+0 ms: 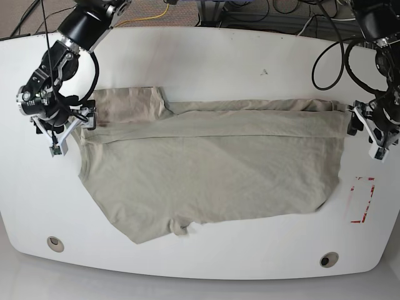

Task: Layout the t-shirt on the table in an organized manner, then fold the t-shirt properly
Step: 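Lift the collar edge with both grippers and fold it over toward the hem, then release the fold and move the right gripper onto the sleeve fabric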

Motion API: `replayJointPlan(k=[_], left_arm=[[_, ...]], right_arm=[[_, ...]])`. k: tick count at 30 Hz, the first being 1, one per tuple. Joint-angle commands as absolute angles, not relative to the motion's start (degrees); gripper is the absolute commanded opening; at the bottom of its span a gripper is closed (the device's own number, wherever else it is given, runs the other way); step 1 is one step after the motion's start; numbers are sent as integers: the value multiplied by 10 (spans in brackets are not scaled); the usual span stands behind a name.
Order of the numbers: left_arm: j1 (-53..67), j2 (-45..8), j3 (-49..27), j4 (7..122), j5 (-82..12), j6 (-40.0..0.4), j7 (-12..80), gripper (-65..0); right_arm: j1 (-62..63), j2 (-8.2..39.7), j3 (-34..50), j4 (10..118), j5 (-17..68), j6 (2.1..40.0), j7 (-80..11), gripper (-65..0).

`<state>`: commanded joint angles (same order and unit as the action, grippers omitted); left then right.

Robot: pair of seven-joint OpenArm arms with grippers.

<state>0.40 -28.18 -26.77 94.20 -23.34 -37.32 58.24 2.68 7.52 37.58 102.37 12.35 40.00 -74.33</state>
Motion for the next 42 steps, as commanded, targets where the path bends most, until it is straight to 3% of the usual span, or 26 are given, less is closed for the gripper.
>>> replayJointPlan(k=[26,28,32,35,42], left_arm=[[8,-291,-268,990,-230,-373,582,-272],[8,-291,-268,989,-230,-373,582,-272],[8,-291,-268,989,-230,-373,582,-272],[8,-291,-268,989,-230,-373,582,-272],[9,-291,-268,989,-229,-373,582,-272]], right_arm=[[-23,44,343,896,124,400,-694,-119],[-23,41,342,899,124,400,-694,-192],[-24,40,342,899,124,400,-694,-476],[-23,40,341,899,124,400,-696,-629],[-24,33,341,947,124,400,-727,-644]])
